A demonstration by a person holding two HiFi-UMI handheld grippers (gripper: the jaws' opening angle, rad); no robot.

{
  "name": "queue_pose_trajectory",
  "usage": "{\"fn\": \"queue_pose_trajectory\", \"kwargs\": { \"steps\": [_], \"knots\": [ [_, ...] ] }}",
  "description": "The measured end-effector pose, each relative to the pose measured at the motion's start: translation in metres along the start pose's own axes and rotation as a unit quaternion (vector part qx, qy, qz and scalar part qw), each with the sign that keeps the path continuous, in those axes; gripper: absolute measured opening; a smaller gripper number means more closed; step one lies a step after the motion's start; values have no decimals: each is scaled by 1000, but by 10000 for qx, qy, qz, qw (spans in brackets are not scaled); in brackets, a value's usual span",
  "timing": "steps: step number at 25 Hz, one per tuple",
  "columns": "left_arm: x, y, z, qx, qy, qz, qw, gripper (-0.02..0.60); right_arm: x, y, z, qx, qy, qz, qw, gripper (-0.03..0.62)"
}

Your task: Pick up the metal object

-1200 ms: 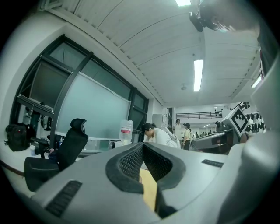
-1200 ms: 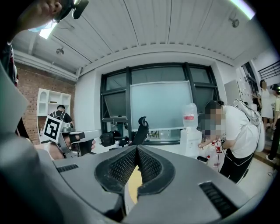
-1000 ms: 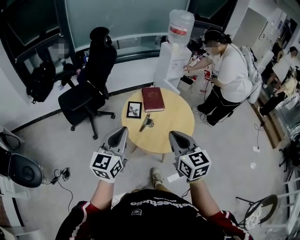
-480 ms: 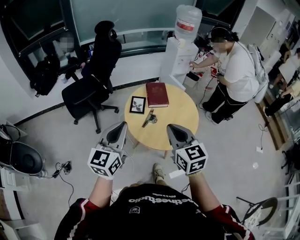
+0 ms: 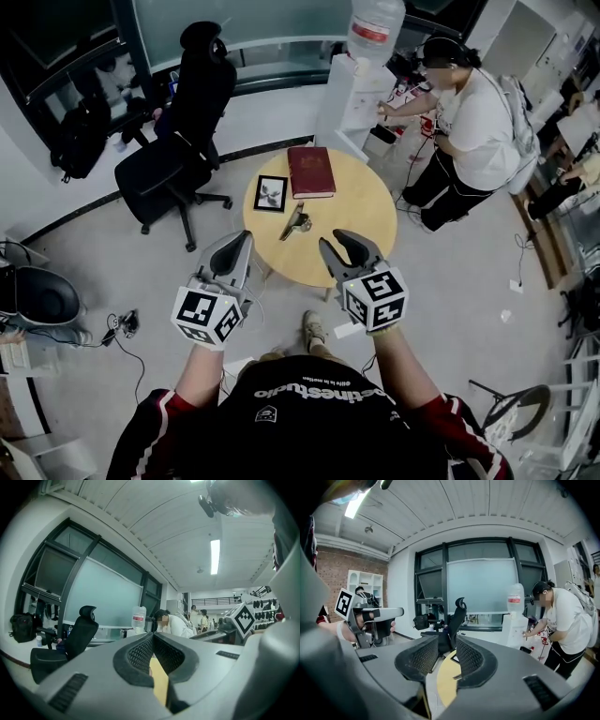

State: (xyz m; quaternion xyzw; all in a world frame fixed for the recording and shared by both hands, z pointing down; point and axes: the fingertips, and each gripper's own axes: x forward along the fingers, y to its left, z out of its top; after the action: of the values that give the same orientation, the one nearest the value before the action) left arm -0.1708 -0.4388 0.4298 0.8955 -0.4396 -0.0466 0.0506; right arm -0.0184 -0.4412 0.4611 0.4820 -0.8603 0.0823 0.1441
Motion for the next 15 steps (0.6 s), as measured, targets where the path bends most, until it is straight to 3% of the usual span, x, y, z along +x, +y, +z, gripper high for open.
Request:
{"fn": "queue_pose_trajectory", "kwargs": {
  "steps": [15],
  "knots": [
    [36,-9,-34,67,345,-125,9993,15,78,-43,-97,145,955,20,9953,147]
  ]
}}
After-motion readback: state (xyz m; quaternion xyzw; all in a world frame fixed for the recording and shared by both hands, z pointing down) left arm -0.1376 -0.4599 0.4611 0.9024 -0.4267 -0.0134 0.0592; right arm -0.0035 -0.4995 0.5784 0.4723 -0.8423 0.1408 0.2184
